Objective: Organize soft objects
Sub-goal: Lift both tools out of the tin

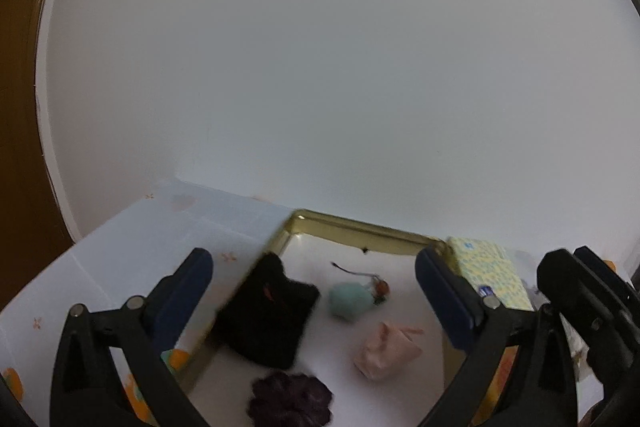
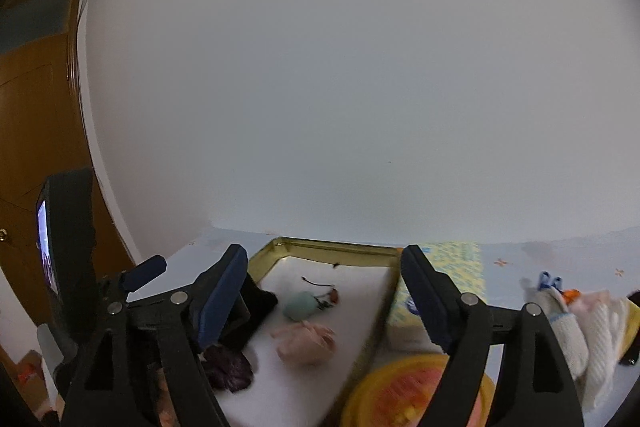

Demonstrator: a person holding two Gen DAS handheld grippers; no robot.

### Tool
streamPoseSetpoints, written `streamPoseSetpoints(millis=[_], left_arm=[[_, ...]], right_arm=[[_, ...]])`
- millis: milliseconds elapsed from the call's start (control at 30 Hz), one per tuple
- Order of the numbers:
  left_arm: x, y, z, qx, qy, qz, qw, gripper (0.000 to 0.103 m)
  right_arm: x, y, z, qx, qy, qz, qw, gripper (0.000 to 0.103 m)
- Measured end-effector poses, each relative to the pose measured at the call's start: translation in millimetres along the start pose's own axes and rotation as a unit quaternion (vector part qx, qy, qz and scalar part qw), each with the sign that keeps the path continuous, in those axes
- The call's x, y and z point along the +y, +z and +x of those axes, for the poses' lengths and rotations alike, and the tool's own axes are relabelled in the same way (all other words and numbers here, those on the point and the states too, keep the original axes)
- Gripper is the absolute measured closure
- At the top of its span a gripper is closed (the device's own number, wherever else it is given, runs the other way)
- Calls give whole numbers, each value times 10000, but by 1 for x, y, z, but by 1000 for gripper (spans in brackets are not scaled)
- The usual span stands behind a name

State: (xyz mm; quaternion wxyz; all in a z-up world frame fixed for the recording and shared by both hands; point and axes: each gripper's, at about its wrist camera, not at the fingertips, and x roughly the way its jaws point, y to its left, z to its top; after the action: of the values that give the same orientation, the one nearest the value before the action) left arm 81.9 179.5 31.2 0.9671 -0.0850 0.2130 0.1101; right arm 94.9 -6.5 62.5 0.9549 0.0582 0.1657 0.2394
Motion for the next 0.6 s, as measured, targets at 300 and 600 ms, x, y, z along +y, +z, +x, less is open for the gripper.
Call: streamPoseSetpoints(millis=[300,600], left_arm=[[-3,-23,-24,-511,47,-352,9981,0],[-34,-43,-42,-973,39,170,9951,0]], right_arm=[[-23,-23,-28,-71,-577,-214,9981,22],[-32,-29,-46,-60,-831,-515,9952,22]])
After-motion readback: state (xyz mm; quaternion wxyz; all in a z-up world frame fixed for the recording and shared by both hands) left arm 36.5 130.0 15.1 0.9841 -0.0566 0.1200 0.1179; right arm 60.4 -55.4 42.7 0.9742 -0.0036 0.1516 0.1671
